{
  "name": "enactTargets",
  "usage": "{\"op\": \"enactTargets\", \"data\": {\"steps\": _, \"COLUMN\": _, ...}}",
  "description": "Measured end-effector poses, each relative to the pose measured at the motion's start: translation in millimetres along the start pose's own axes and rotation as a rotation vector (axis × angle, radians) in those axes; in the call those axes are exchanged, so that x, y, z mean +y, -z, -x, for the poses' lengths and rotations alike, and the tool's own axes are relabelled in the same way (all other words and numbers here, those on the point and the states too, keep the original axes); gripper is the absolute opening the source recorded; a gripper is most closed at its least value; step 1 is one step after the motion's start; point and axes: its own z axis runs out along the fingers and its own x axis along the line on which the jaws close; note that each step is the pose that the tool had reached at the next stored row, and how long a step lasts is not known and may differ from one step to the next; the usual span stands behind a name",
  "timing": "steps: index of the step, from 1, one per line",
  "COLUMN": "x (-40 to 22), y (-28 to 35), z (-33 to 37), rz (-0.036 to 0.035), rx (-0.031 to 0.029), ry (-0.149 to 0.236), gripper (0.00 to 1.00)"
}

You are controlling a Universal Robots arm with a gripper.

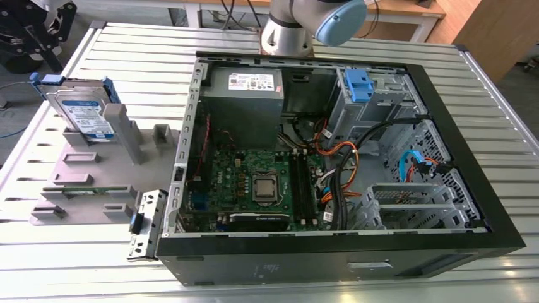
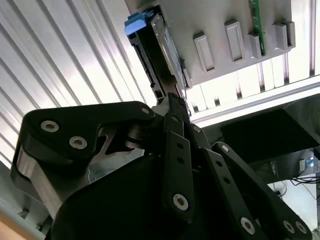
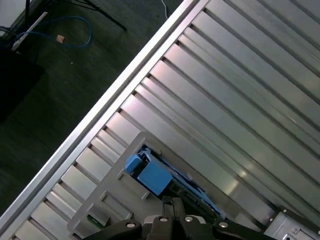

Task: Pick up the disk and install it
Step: 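Pick up the disk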

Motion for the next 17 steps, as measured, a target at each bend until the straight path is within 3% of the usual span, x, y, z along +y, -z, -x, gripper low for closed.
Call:
{"op": "enactTargets", "data": {"steps": 9, "x": 0.0, "y": -0.2, "z": 0.0, "rz": 0.0025, "rx": 0.0045, "ry": 0.103, "gripper": 0.11}}
{"op": "enactTargets", "data": {"steps": 17, "x": 0.0, "y": -0.2, "z": 0.0, "rz": 0.0026, "rx": 0.0048, "ry": 0.107, "gripper": 0.11}}
